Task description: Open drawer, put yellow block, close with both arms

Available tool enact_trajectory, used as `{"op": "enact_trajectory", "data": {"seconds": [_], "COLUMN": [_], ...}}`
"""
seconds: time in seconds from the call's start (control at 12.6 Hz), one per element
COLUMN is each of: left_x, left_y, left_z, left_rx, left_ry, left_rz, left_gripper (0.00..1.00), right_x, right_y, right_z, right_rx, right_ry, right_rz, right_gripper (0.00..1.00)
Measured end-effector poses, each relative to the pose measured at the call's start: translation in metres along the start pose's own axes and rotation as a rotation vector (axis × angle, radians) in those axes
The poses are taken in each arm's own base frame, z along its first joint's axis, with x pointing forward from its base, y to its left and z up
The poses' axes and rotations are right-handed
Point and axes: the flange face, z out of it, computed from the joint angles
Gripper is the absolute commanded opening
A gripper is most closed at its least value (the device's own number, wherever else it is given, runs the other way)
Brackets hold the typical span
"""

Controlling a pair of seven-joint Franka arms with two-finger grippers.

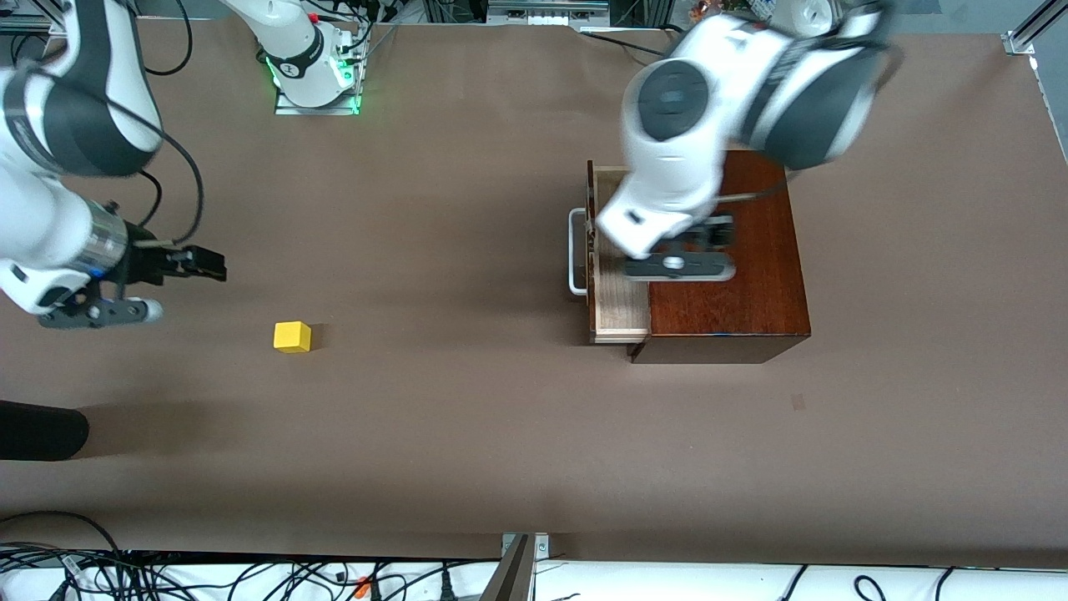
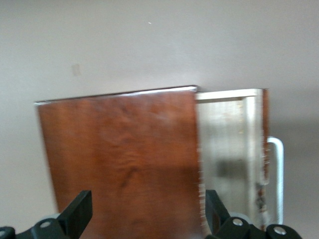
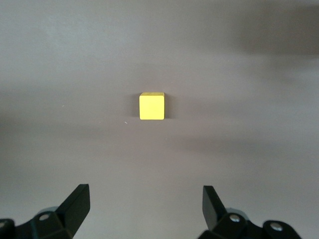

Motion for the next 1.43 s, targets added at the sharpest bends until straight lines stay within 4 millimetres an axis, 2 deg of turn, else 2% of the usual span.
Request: {"op": "enact_trajectory", "data": {"seconds": [0.16,0.32,0.48,0.55,0.71,0.87,1.03,1.27,1.43], "left_x": [0.011,0.023,0.025,0.02,-0.004,-0.032,-0.053,-0.057,-0.057], "left_y": [-0.071,-0.141,-0.198,-0.221,-0.243,-0.245,-0.246,-0.277,-0.285], "left_z": [-0.013,-0.015,-0.018,-0.023,-0.034,-0.038,-0.033,-0.019,-0.015], "left_rx": [-0.052,-0.107,-0.174,-0.18,-0.174,-0.166,-0.161,-0.178,-0.181], "left_ry": [-0.021,-0.026,-0.022,-0.016,-0.013,0.001,0.012,0.063,0.074], "left_rz": [0.017,0.017,0.026,0.017,0.005,-0.001,-0.018,-0.063,-0.081], "left_gripper": [1.0,1.0,1.0,1.0,1.0,1.0,1.0,1.0,1.0], "right_x": [0.014,0.028,0.035,0.037,0.039,0.037,0.029,0.024,0.024], "right_y": [0.0,-0.003,-0.004,-0.004,-0.004,-0.004,-0.003,-0.003,-0.003], "right_z": [0.035,0.087,0.14,0.16,0.187,0.205,0.227,0.239,0.241], "right_rx": [-0.003,-0.006,-0.009,-0.01,-0.012,-0.014,-0.016,-0.013,-0.012], "right_ry": [-0.009,0.01,0.029,0.039,0.058,0.072,0.102,0.106,0.114], "right_rz": [0.0,-0.004,-0.006,-0.007,-0.008,-0.007,-0.006,-0.002,-0.001], "right_gripper": [1.0,1.0,1.0,1.0,1.0,1.0,1.0,1.0,0.96]}}
